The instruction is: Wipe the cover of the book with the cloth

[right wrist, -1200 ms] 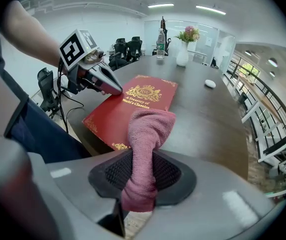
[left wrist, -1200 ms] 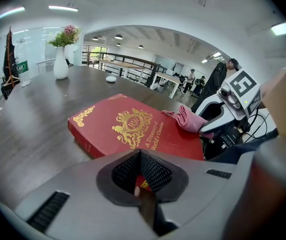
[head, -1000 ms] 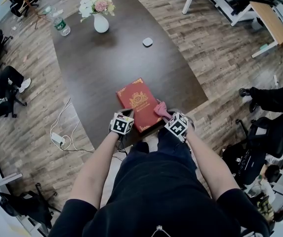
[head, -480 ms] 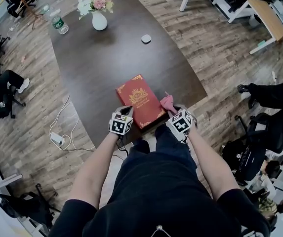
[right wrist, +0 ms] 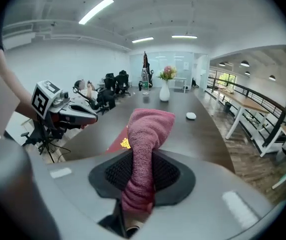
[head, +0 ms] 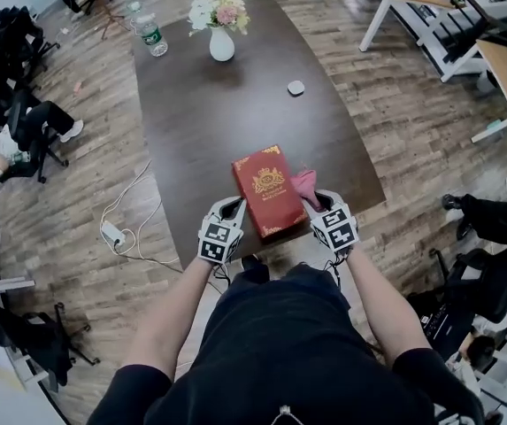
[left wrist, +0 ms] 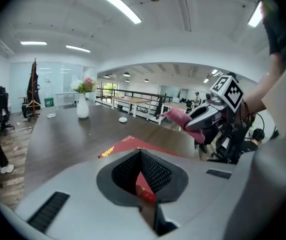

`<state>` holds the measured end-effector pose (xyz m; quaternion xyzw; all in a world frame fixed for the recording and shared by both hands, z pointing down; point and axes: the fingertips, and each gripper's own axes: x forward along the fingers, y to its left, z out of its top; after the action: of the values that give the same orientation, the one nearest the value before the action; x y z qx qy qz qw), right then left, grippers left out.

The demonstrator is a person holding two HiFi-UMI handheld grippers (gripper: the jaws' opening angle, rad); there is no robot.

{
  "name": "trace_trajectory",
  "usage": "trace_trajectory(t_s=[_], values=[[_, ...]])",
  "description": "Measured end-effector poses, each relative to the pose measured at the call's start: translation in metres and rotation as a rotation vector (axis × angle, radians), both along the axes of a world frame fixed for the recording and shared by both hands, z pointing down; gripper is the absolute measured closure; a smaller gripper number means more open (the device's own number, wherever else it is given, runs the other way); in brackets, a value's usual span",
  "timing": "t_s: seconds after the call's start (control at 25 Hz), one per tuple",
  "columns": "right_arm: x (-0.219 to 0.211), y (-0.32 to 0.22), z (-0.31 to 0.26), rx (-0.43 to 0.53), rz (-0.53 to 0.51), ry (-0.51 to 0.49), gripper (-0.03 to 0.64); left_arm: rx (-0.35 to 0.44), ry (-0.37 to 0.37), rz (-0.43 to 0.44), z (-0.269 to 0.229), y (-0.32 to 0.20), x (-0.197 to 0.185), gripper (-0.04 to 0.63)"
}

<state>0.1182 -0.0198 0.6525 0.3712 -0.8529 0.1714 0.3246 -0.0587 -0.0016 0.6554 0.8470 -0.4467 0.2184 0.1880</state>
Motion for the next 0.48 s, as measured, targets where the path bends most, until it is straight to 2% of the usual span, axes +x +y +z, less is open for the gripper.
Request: trace_trajectory(t_s=[0.32,0.48], values=[[-0.021,0.003,-0.077,0.033,-0.101,-0.265,0.512,0.147,0.059,-0.223,-0.081,0.045,-0.007,0.6],[-0.018,0.017,-0.117,0.073,-0.168,-0.344,0.512,0.208,0.079,-0.311,-0.115,0.069,0.004,0.6]])
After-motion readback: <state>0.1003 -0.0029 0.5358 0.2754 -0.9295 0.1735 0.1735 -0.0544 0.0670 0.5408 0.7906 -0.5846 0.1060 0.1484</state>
